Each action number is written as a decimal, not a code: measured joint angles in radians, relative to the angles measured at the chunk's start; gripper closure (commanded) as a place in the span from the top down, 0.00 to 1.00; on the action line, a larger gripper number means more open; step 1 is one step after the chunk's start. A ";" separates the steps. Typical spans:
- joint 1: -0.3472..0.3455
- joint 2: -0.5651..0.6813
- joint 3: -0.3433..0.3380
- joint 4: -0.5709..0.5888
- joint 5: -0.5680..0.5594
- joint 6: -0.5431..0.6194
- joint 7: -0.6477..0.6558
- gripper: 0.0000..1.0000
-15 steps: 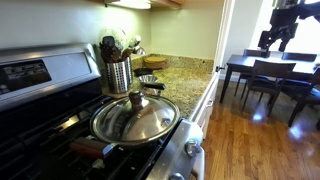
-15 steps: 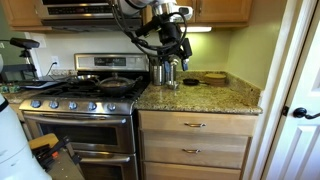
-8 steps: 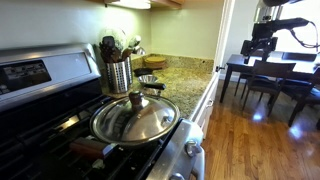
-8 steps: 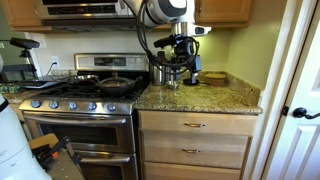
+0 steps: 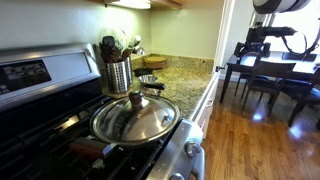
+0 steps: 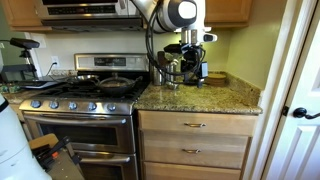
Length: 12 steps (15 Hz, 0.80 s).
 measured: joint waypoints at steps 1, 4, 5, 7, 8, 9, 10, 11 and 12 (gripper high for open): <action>0.000 0.000 0.000 0.000 0.000 0.000 0.001 1.00; 0.001 0.009 0.000 -0.003 0.013 0.027 0.001 1.00; 0.001 0.023 0.001 -0.005 0.031 0.055 0.001 1.00; 0.001 0.071 0.003 -0.008 0.077 0.121 0.001 1.00; 0.001 0.100 0.004 -0.008 0.104 0.157 0.001 1.00; 0.001 0.132 0.006 -0.008 0.135 0.192 0.000 1.00; 0.001 0.162 0.007 -0.008 0.166 0.224 -0.002 1.00; 0.000 0.190 0.010 -0.008 0.197 0.252 -0.003 1.00; -0.001 0.215 0.013 -0.007 0.227 0.276 -0.004 1.00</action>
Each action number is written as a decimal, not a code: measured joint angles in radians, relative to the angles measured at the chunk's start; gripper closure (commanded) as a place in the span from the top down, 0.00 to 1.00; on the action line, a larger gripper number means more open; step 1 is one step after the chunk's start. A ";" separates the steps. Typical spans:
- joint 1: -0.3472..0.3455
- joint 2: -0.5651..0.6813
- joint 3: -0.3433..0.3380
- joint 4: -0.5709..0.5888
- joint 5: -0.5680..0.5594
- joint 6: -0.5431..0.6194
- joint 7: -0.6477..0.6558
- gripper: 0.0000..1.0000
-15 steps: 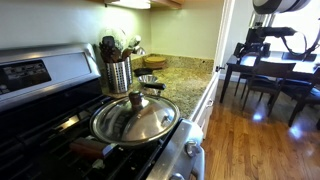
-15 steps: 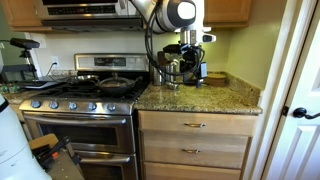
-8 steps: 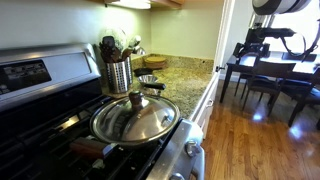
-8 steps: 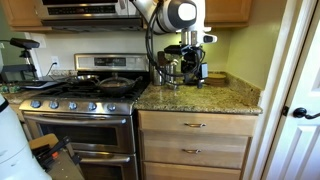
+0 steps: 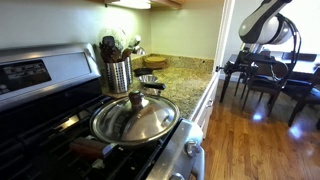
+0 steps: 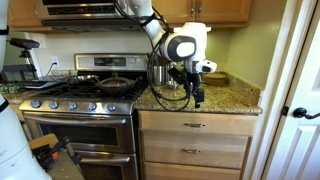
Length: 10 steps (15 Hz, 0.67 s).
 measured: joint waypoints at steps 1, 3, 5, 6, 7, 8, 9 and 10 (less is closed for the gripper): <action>-0.001 0.024 0.003 0.001 0.029 0.025 -0.001 1.00; -0.001 0.053 0.002 0.004 0.043 0.037 0.000 1.00; 0.000 0.057 0.002 0.006 0.042 0.037 0.000 1.00; 0.000 0.057 0.002 0.008 0.042 0.037 0.000 1.00; 0.000 0.057 0.002 0.009 0.042 0.037 0.000 1.00; 0.000 0.057 0.002 0.009 0.042 0.037 0.000 1.00; 0.000 0.059 0.003 0.010 0.044 0.037 0.000 1.00; 0.000 0.064 0.003 0.011 0.044 0.040 0.002 1.00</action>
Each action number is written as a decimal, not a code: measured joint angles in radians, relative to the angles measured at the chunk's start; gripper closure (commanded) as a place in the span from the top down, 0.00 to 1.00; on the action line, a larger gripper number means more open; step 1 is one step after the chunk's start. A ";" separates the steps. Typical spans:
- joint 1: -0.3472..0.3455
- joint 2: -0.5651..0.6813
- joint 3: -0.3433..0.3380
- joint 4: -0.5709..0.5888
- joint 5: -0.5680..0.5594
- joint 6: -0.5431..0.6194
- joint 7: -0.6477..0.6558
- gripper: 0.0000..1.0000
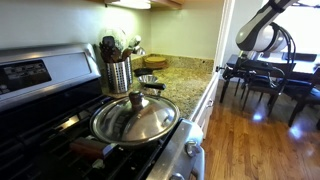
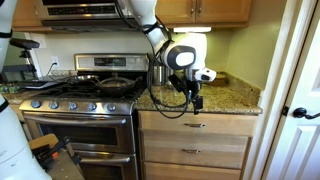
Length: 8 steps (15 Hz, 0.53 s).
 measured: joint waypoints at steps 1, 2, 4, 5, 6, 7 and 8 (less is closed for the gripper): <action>0.000 0.010 0.000 0.004 0.004 0.004 0.001 1.00; -0.001 0.024 0.000 0.009 0.014 0.010 0.002 1.00; -0.010 0.067 0.008 0.029 0.049 0.022 0.001 1.00; -0.019 0.093 0.017 0.043 0.070 0.028 0.000 1.00; -0.029 0.119 0.028 0.058 0.091 0.036 -0.003 1.00; -0.041 0.144 0.040 0.074 0.109 0.046 -0.004 1.00; -0.052 0.170 0.050 0.091 0.125 0.059 -0.004 1.00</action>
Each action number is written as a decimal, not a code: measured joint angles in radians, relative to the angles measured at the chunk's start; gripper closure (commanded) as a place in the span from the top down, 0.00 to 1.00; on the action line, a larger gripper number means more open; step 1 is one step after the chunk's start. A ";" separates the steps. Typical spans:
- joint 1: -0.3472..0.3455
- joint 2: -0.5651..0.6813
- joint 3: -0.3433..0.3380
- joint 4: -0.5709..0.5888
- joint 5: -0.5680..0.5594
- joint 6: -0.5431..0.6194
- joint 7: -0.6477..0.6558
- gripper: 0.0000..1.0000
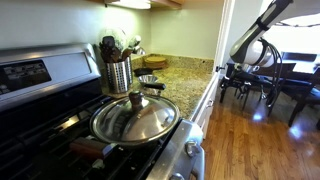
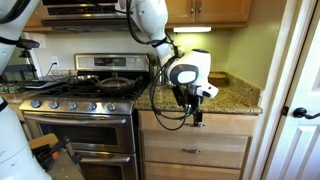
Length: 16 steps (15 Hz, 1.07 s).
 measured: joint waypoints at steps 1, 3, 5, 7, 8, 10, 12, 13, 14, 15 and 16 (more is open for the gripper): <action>-0.011 0.025 0.010 0.018 0.013 0.013 -0.002 1.00; -0.033 0.071 0.033 0.055 0.037 0.047 -0.011 1.00; -0.055 0.110 0.055 0.091 0.048 0.071 -0.022 1.00; -0.071 0.143 0.072 0.130 0.053 0.080 -0.024 1.00; -0.076 0.159 0.077 0.150 0.053 0.080 -0.024 1.00; -0.081 0.186 0.082 0.182 0.053 0.075 -0.024 1.00; -0.081 0.193 0.079 0.191 0.051 0.030 -0.024 1.00; -0.081 0.193 0.076 0.191 0.051 0.005 -0.024 1.00; -0.082 0.192 0.074 0.191 0.051 -0.005 -0.024 1.00; -0.082 0.192 0.074 0.192 0.051 -0.008 -0.024 1.00; -0.082 0.192 0.074 0.192 0.051 -0.010 -0.024 1.00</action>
